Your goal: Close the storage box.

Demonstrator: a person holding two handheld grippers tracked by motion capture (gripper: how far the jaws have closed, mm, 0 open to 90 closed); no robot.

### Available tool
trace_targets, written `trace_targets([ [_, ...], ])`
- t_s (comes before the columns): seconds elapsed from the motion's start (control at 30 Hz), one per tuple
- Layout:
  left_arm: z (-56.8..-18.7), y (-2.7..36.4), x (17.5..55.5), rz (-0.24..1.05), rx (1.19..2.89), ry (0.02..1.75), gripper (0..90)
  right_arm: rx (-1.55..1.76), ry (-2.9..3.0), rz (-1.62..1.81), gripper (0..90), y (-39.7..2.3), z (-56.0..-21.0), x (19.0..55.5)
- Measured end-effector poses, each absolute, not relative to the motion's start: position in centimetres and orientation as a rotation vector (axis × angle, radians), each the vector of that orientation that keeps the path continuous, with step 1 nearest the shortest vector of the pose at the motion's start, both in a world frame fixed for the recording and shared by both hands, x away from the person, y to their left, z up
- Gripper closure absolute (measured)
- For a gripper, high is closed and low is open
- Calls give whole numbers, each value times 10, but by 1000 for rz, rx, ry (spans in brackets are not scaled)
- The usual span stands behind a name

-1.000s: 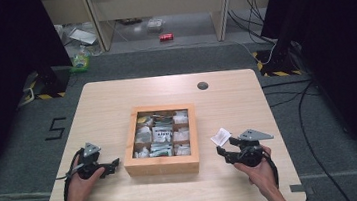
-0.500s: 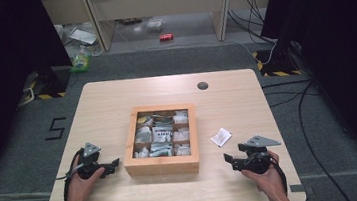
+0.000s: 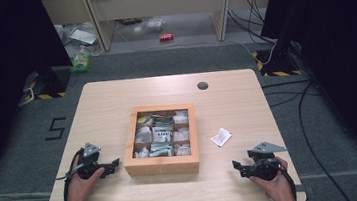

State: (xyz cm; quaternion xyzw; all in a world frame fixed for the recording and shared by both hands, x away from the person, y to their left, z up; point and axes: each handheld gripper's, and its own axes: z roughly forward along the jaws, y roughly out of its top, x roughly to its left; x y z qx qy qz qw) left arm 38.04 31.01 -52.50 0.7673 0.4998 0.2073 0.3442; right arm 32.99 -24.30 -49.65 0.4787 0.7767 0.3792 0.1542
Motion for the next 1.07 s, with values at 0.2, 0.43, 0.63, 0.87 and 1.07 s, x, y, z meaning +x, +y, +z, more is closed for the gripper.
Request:
trace_targets([
  [0.2, -525, 310, 380, 538, 1993, 1298, 51, 1377, 2245, 1043, 222, -243, -502, 332],
  [0.43, -525, 310, 380, 539, 1993, 1298, 51, 1337, 2269, 956, 194, -241, -510, 333],
  [0.63, -525, 310, 380, 539, 1993, 1298, 51, 1284, 2277, 907, 144, -235, -512, 331],
  [0.87, -525, 310, 380, 539, 1993, 1299, 51, 1279, 2273, 916, 143, -234, -513, 331],
  [1.07, -525, 310, 380, 539, 1993, 1298, 51, 1275, 2272, 919, 143, -235, -513, 332],
])
